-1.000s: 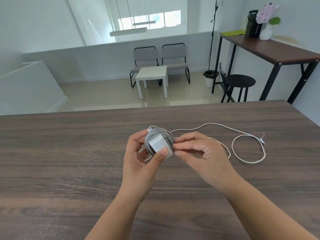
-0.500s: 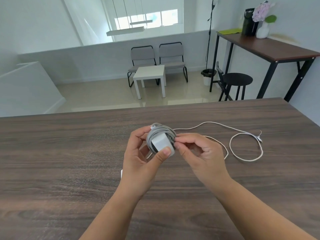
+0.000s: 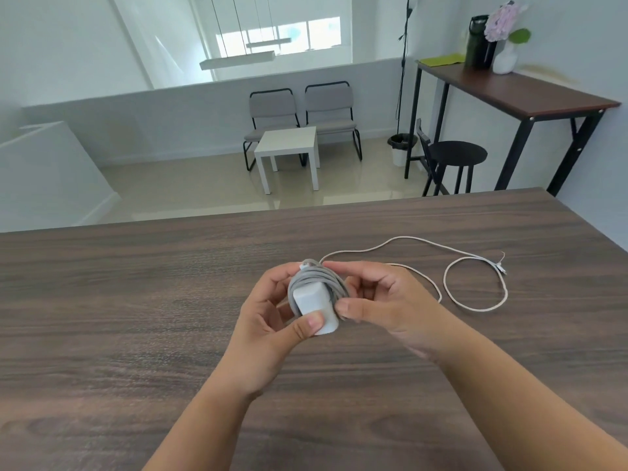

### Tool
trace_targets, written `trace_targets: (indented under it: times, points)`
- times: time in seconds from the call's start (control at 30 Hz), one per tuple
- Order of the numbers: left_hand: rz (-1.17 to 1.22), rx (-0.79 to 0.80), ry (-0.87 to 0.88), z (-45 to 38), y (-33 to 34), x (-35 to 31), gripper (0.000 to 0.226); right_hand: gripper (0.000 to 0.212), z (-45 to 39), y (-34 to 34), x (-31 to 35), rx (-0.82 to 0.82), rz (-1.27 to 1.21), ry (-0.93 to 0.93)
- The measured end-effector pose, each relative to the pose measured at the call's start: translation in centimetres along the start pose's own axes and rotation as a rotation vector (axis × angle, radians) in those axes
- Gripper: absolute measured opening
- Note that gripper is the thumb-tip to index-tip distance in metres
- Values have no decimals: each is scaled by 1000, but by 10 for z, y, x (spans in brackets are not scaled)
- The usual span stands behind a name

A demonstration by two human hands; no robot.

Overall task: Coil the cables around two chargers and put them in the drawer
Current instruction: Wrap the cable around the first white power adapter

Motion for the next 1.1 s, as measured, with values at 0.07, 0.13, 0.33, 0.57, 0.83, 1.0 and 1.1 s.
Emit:
trace_targets:
  times: [0.07, 0.13, 0.33, 0.57, 0.83, 1.0, 1.1]
  points:
    - [70, 24, -50, 0, 2, 2, 61, 43, 1, 1, -3, 44, -73, 44]
    - [134, 14, -89, 1, 3, 3, 63, 35, 1, 1, -2, 58, -134, 55]
    - [251, -23, -154, 1, 2, 8, 71, 26, -2, -2, 3, 4, -36, -30]
    - [304, -21, -172, -1, 4, 12, 67, 17, -9, -12, 13, -42, 113, -141]
    - [252, -8, -175, -3, 6, 12, 71, 32, -12, -9, 14, 33, -16, -106]
    - [241, -21, -158, -5, 3, 9, 70, 43, -10, -7, 9, 96, -26, -71]
    - [251, -37, -152, -6, 1, 9, 68, 67, -2, -7, 12, 134, -87, -99]
Point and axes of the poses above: each hand's wrist, its own z-axis away from the middle knuckle, its own y-axis out of the palm, x = y × z, the point moved 9 cm from there along -z, towards the middle knuckle, and after that the axes turned 6 degrees about z, right-handed, at the moved point
